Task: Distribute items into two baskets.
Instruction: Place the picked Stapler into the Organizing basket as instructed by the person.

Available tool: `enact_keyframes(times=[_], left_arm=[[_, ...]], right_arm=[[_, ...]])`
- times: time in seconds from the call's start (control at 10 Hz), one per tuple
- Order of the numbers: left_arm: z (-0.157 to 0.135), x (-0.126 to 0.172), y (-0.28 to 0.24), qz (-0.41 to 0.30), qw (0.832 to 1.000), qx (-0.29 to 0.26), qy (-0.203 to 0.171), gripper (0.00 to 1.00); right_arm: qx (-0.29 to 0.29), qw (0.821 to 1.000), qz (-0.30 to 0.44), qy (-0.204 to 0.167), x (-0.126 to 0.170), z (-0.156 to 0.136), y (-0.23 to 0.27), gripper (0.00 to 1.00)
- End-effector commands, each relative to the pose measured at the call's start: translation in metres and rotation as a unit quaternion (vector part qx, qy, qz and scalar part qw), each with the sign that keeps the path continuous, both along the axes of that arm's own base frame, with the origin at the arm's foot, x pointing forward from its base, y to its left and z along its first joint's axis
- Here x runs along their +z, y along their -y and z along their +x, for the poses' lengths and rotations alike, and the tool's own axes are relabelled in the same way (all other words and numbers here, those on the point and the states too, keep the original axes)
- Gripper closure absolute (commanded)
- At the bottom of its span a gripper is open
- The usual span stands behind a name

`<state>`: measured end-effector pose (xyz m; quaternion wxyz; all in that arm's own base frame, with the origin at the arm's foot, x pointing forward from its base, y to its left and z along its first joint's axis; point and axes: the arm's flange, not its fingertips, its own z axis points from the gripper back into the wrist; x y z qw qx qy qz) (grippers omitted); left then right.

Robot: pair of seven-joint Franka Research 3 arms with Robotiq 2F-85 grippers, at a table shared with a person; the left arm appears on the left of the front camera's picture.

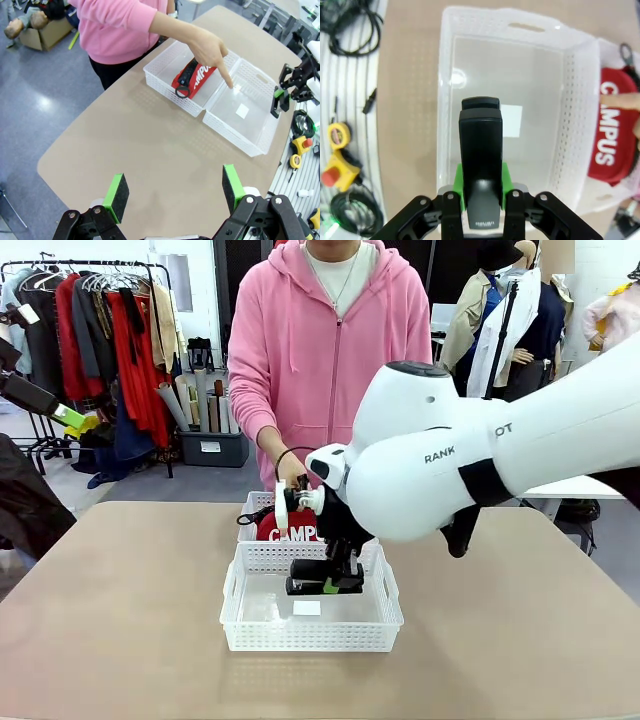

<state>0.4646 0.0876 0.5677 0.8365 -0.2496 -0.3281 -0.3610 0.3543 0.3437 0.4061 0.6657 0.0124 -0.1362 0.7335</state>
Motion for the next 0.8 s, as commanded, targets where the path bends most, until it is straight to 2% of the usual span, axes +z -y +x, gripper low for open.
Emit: enact_keyframes(times=[0.0,0.5,0.7], left_arm=[[-0.001,0.001,0.001,0.0,1.0,0.001,0.002,0.03],[-0.001,0.001,0.001,0.0,1.0,0.001,0.002,0.03],[-0.001,0.001,0.001,0.0,1.0,0.001,0.002,0.03]], right_arm=[[0.072,0.997,-0.001,0.016,-0.006,0.011,-0.003,1.0],[0.037,0.999,0.014,0.014,-0.037,0.045,0.003,1.0],[0.034,0.999,0.01,-0.002,-0.05,0.057,0.003,1.0]])
